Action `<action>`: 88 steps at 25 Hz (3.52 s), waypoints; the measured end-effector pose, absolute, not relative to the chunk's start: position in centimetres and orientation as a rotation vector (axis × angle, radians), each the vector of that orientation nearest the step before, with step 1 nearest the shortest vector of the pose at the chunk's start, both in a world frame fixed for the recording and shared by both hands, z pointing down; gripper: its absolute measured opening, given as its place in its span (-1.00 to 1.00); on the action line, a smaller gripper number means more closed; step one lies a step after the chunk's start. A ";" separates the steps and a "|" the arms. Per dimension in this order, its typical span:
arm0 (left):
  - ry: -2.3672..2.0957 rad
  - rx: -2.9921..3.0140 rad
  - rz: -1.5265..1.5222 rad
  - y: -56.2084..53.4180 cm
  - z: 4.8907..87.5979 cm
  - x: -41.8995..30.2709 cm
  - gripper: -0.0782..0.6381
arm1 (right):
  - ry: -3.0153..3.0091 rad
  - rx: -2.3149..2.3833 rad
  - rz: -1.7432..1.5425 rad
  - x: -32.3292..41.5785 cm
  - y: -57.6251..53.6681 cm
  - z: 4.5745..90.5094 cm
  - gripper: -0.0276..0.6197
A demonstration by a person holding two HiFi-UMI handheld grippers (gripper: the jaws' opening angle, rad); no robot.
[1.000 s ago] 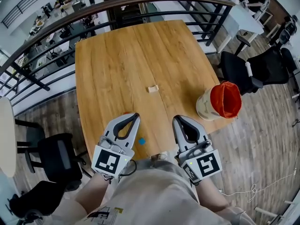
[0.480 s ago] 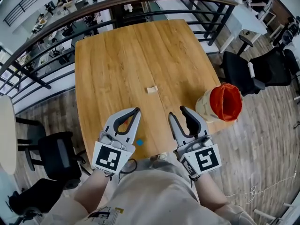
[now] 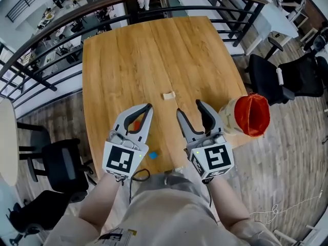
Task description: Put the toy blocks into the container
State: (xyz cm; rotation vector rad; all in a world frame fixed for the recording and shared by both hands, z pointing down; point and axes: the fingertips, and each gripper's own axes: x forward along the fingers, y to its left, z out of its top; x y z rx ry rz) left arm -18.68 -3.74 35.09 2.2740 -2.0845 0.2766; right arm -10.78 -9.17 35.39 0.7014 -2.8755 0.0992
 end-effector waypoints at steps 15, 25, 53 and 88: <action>-2.101 2.218 0.304 -9.3 43.0 -22.6 -0.75 | -2.737 0.650 0.151 -17.9 -15.5 45.4 -0.13; -2.054 2.108 0.287 -13.0 50.7 -25.2 -0.75 | -2.616 0.665 0.250 -20.4 -19.7 54.7 -0.11; -1.930 2.015 0.330 -15.4 62.4 -26.0 -0.75 | -2.336 0.662 0.404 -21.4 -20.5 70.9 -0.06; -1.940 2.122 0.313 -13.2 50.9 -20.7 -0.75 | -2.510 0.728 0.343 -16.3 -18.9 54.9 -0.06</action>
